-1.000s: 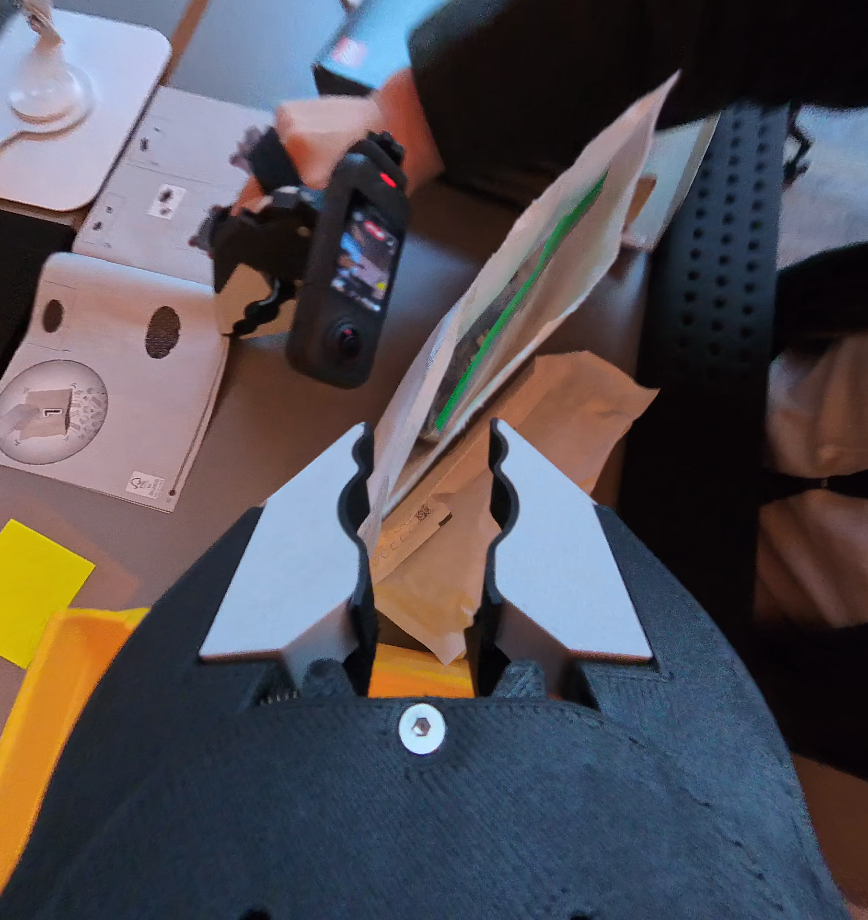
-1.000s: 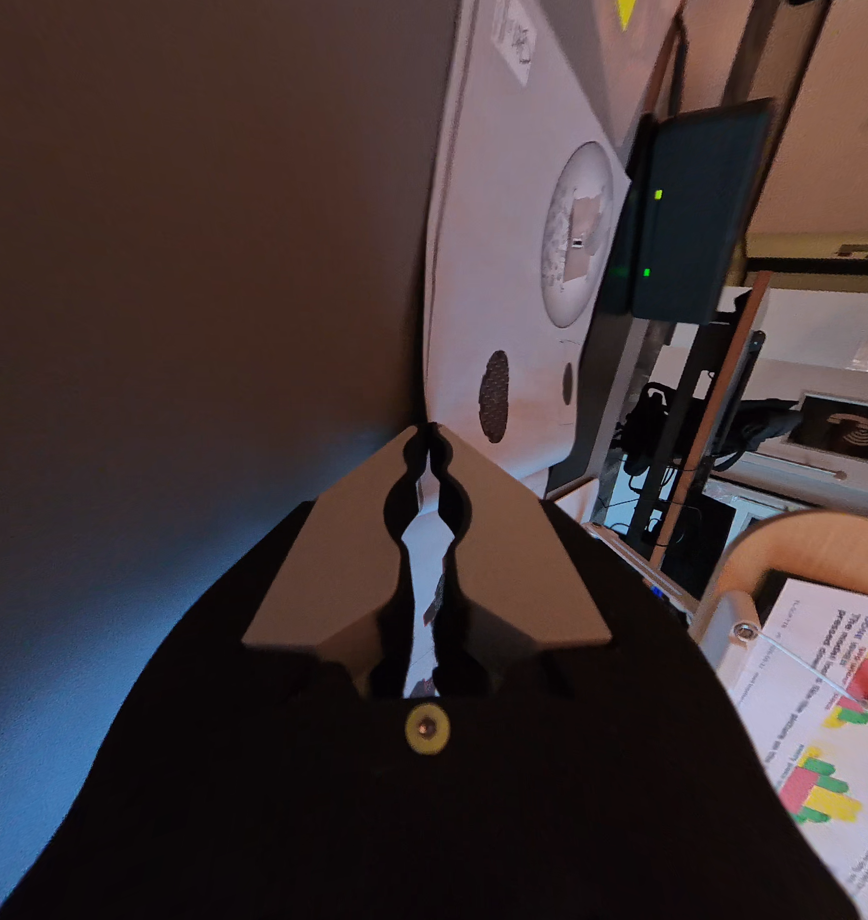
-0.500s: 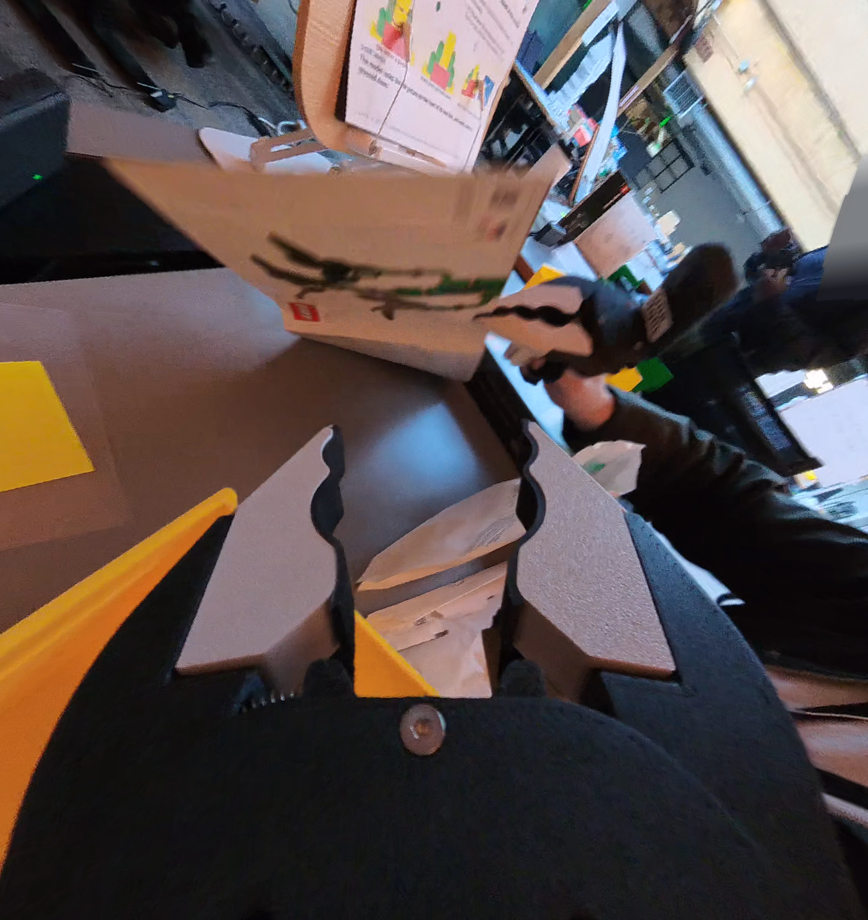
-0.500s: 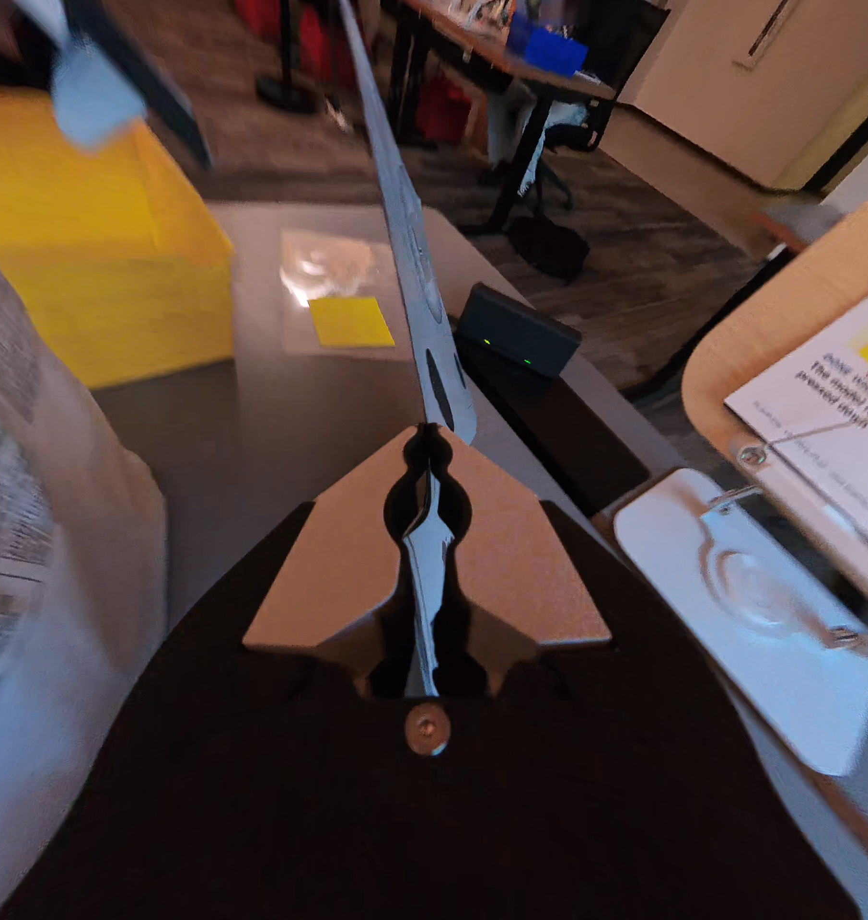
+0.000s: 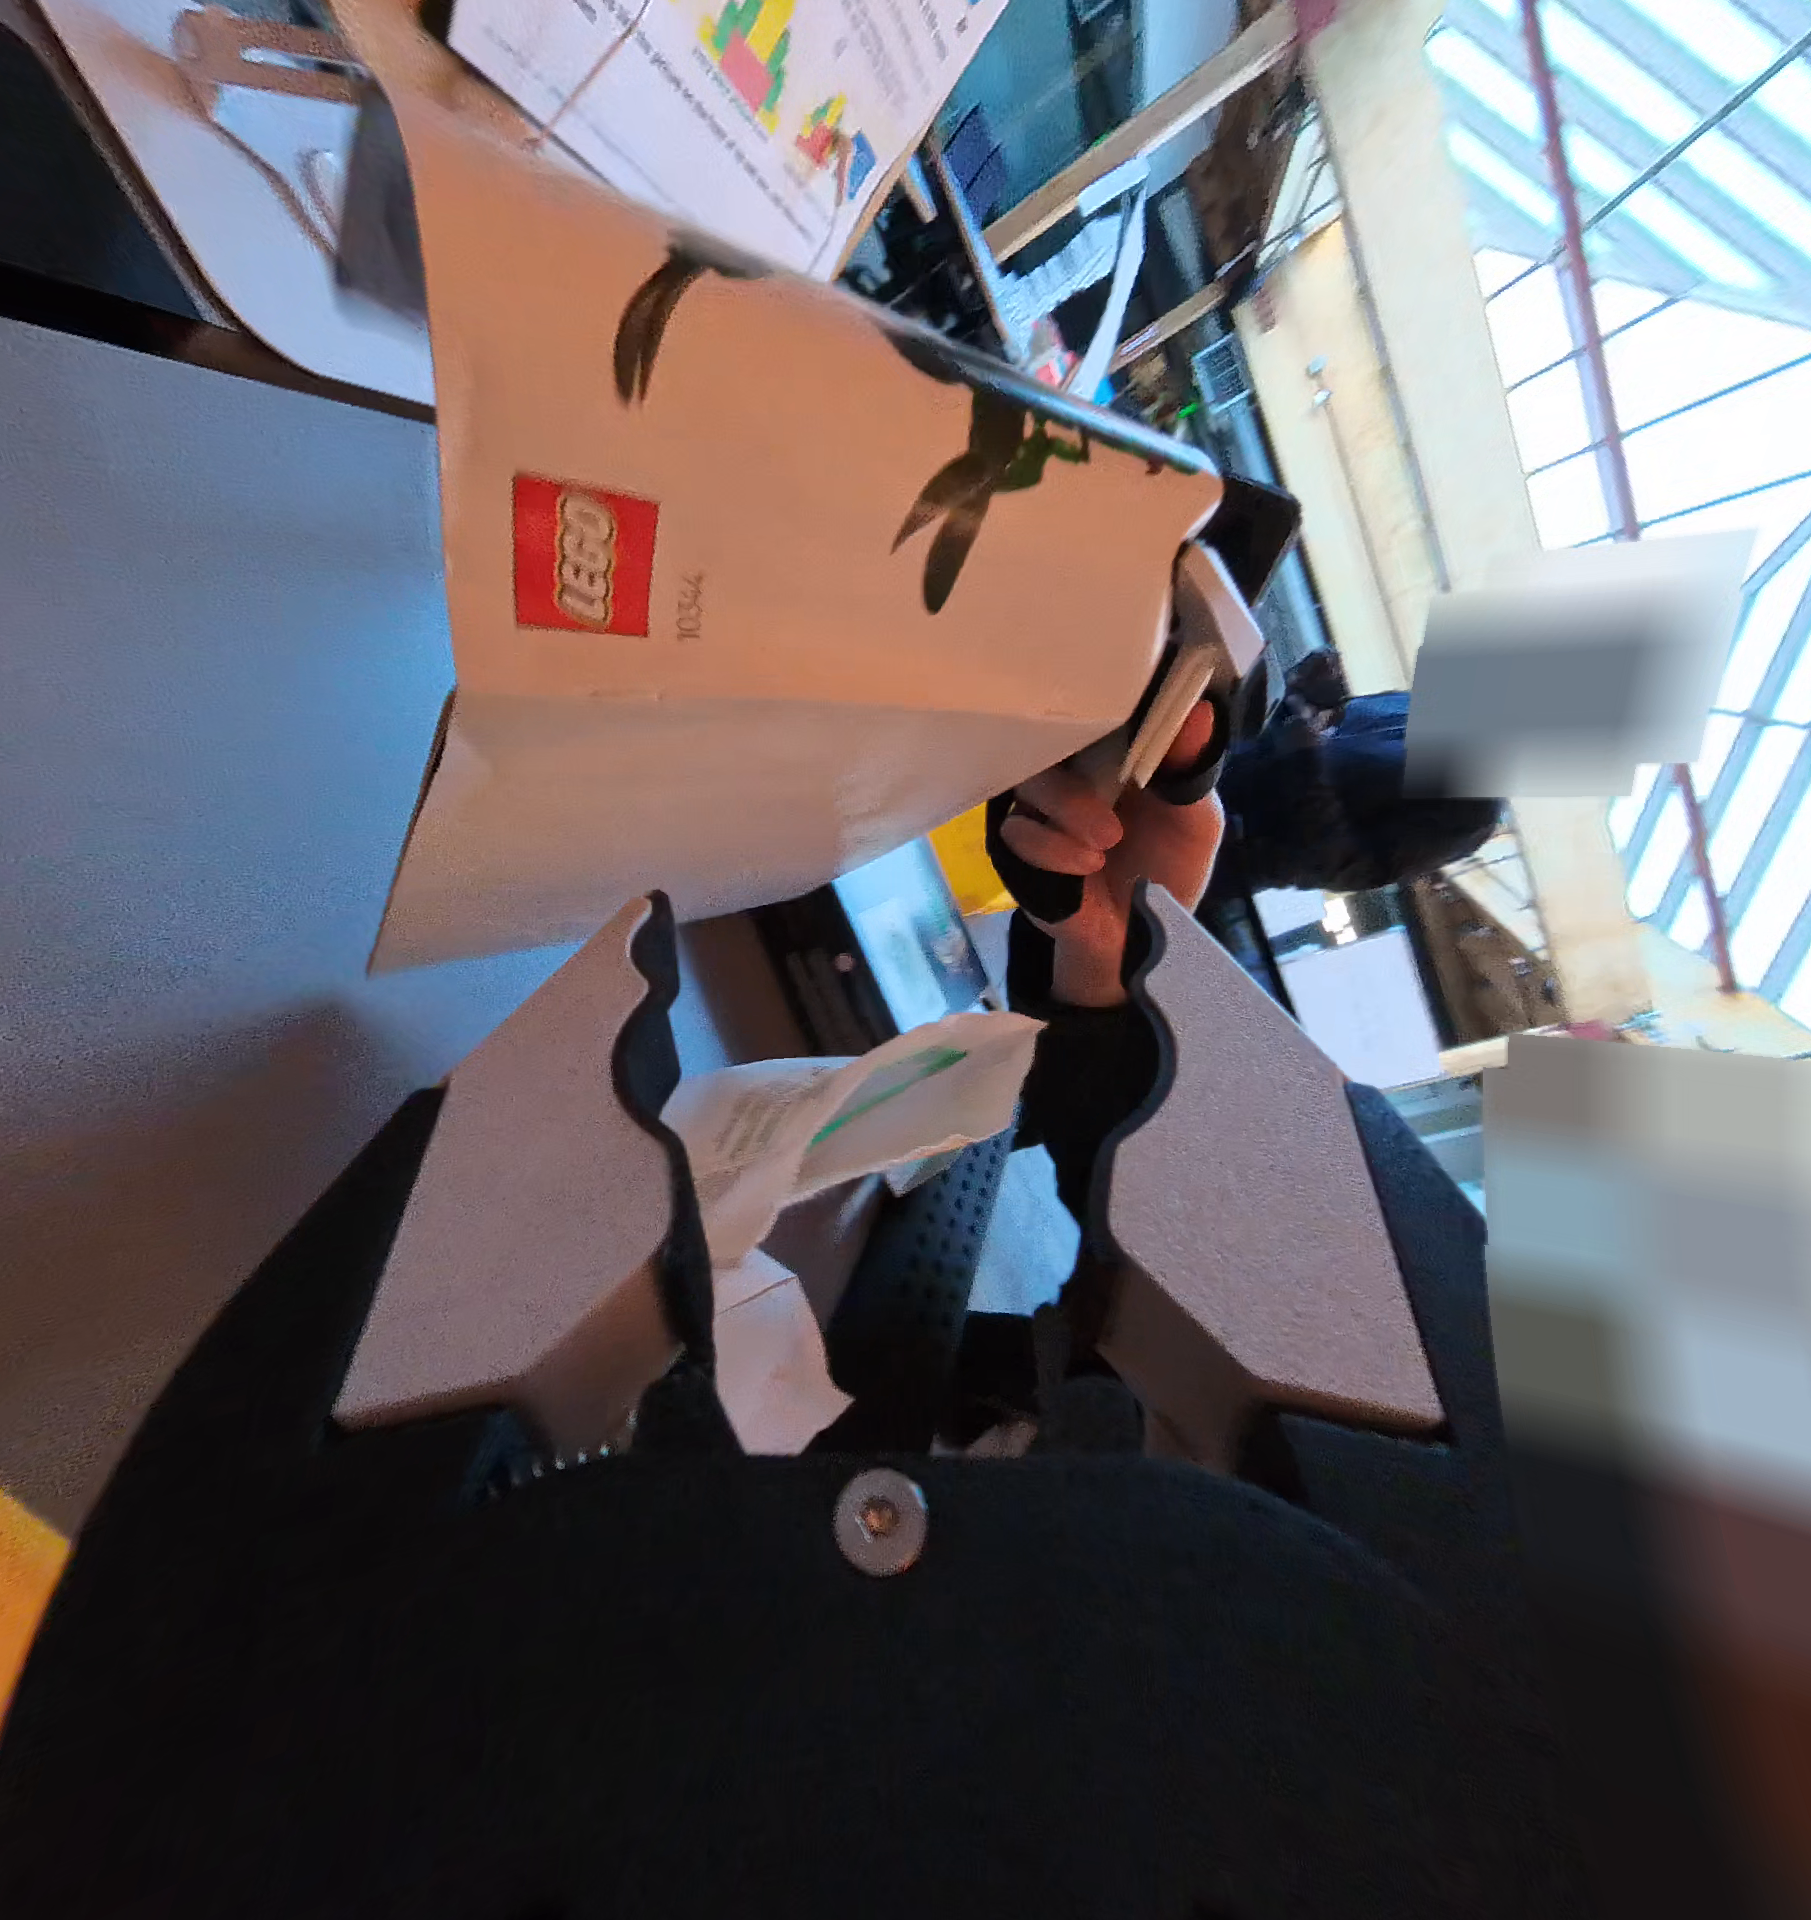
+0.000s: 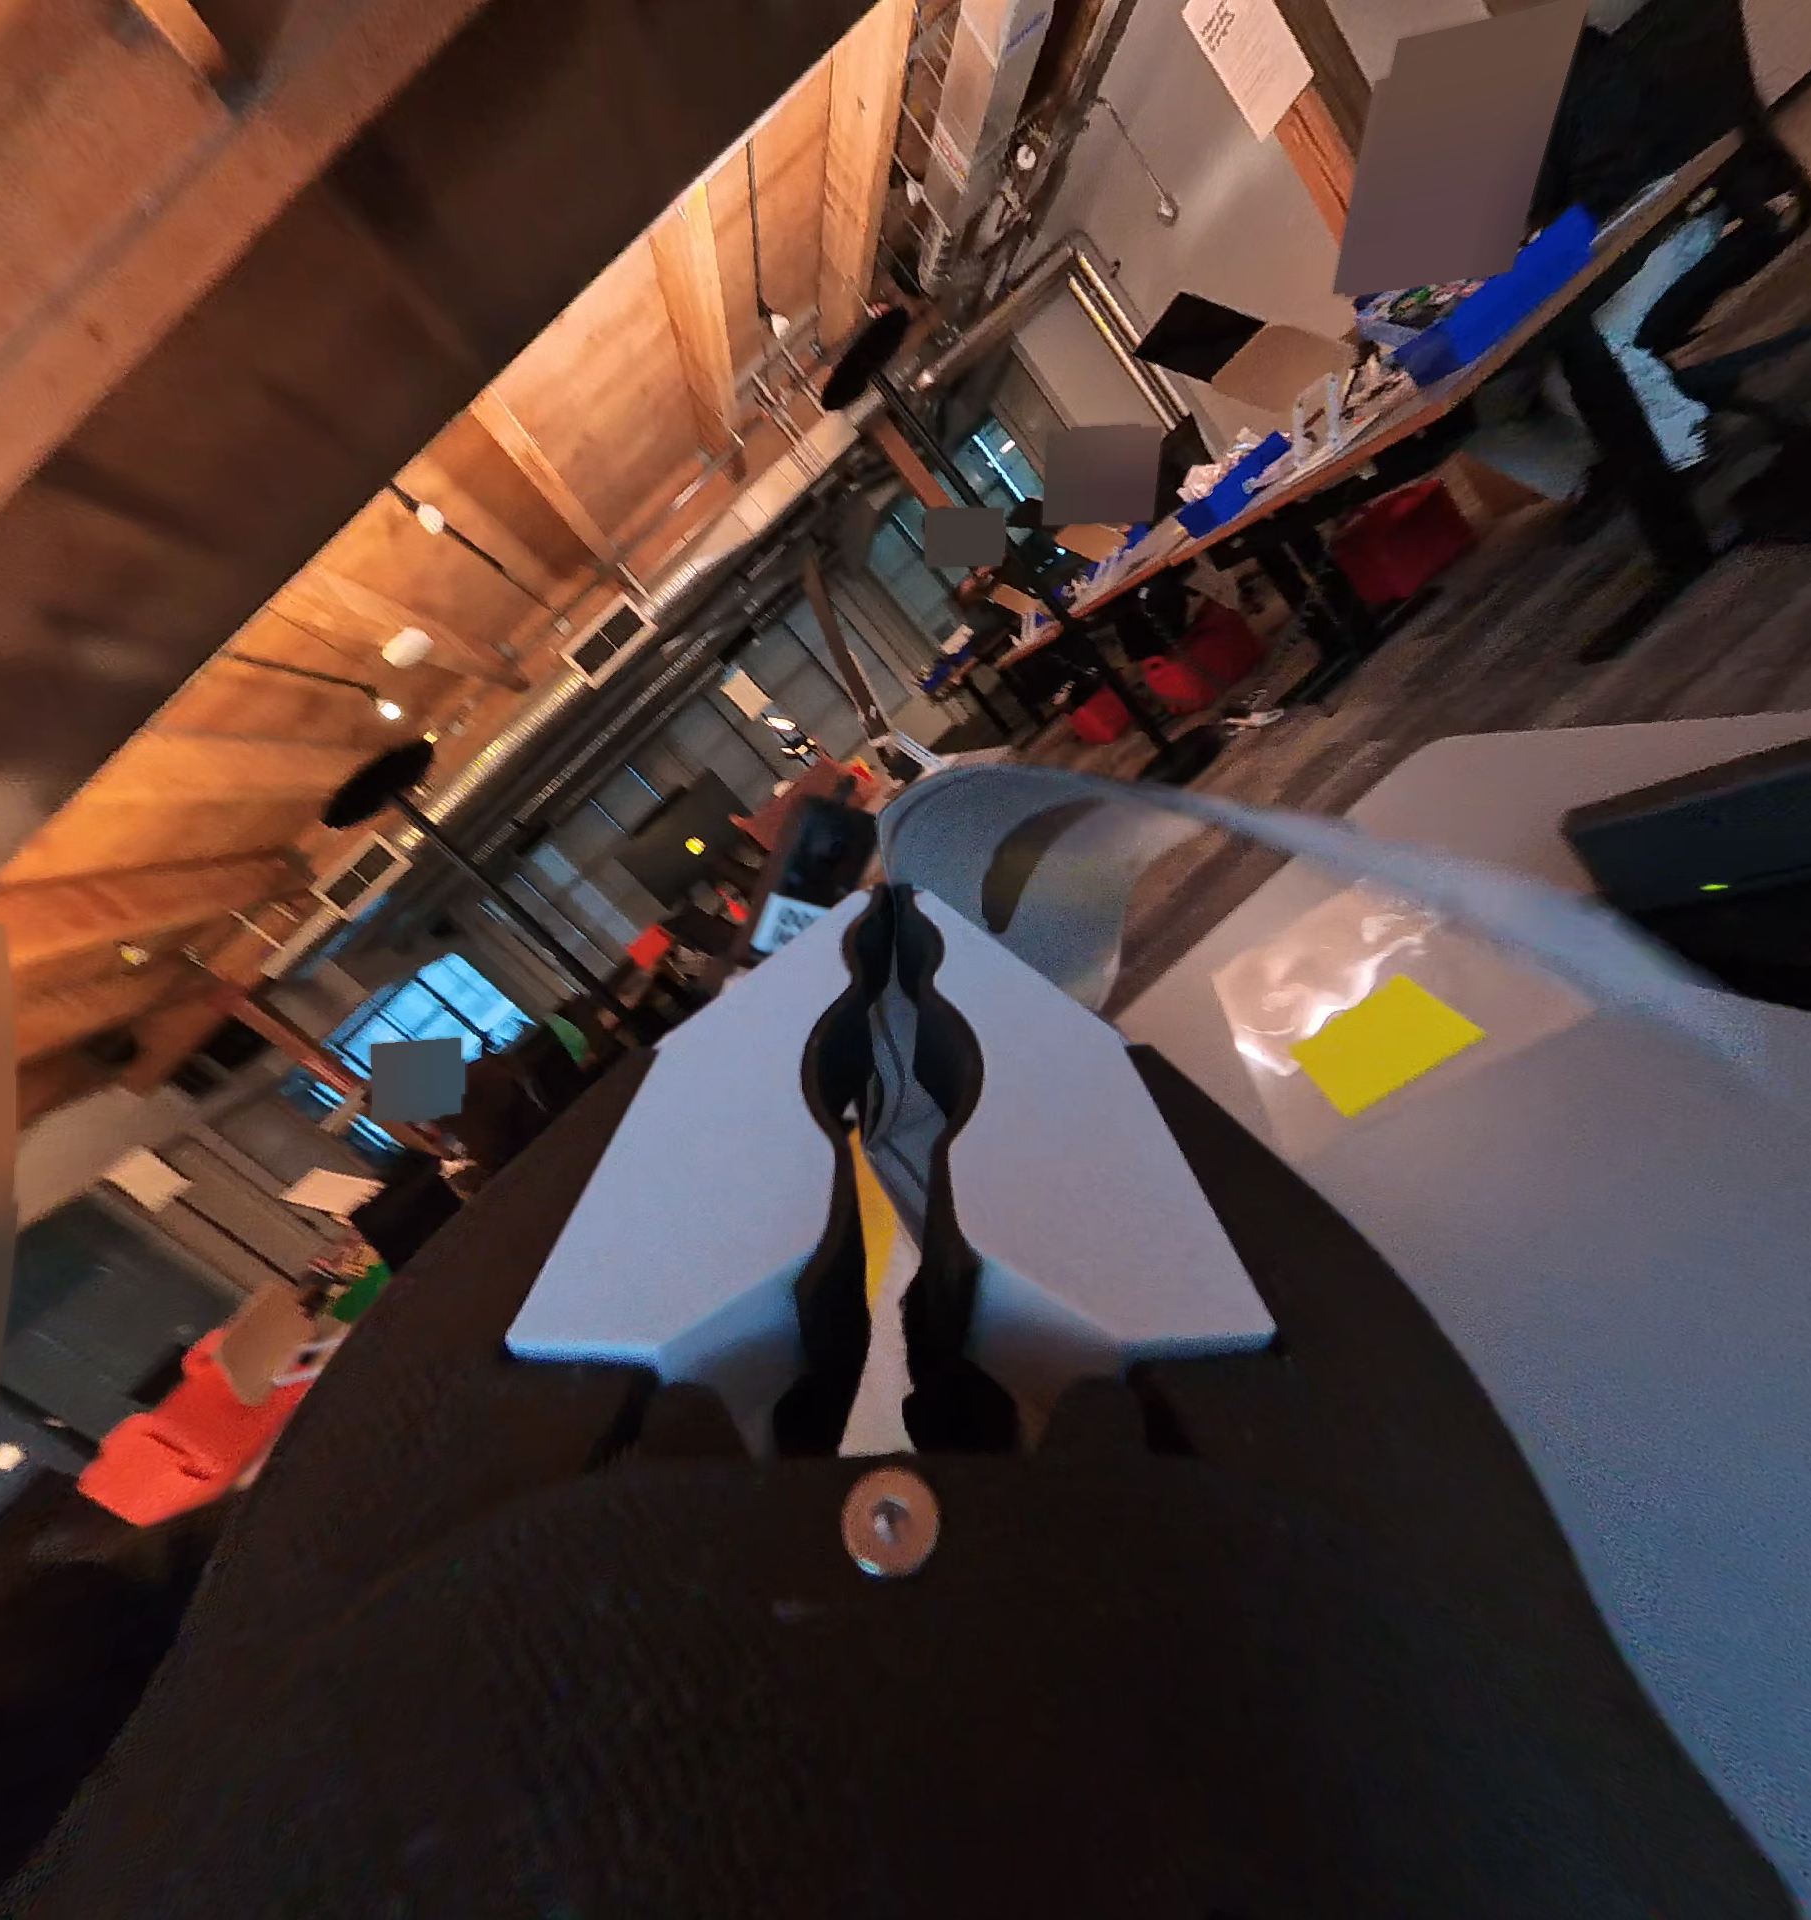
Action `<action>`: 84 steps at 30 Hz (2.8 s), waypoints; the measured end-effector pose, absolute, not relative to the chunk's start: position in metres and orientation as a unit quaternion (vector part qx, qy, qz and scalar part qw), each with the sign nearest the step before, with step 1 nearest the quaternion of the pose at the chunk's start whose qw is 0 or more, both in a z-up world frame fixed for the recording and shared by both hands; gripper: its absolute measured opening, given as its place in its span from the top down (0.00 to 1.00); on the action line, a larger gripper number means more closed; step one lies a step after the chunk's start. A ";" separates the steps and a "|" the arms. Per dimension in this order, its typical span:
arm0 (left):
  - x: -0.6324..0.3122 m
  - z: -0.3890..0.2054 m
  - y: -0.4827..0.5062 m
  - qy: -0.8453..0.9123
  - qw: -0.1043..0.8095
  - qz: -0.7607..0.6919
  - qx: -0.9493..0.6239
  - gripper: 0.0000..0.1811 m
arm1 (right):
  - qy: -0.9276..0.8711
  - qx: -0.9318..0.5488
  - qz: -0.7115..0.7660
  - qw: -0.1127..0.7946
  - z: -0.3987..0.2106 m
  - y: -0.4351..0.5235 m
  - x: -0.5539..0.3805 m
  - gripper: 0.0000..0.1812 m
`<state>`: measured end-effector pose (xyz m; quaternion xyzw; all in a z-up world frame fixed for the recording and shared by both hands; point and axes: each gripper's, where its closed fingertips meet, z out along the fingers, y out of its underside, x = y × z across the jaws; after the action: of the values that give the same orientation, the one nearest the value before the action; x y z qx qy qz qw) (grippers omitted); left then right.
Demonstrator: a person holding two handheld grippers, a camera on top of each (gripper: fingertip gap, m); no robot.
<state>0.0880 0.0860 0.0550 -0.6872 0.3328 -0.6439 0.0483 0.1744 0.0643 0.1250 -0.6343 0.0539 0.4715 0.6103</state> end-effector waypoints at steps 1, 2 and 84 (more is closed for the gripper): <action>0.087 0.056 0.084 0.324 0.044 -0.651 -0.685 0.53 | 0.059 -0.626 0.485 0.608 0.134 0.064 0.171 1.00; 0.085 0.054 0.083 0.317 0.044 -0.652 -0.687 0.52 | 0.062 -0.618 0.498 0.605 0.143 0.064 0.165 1.00; -0.030 0.089 -0.183 0.867 0.167 -0.179 -0.434 1.00 | -0.279 -0.623 0.437 0.586 0.059 -0.209 0.052 0.66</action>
<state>-0.0299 -0.1827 0.0889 -0.4344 0.8669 -0.1787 0.1668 0.0521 -0.2088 0.0594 -0.6231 -0.2790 0.4367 0.5859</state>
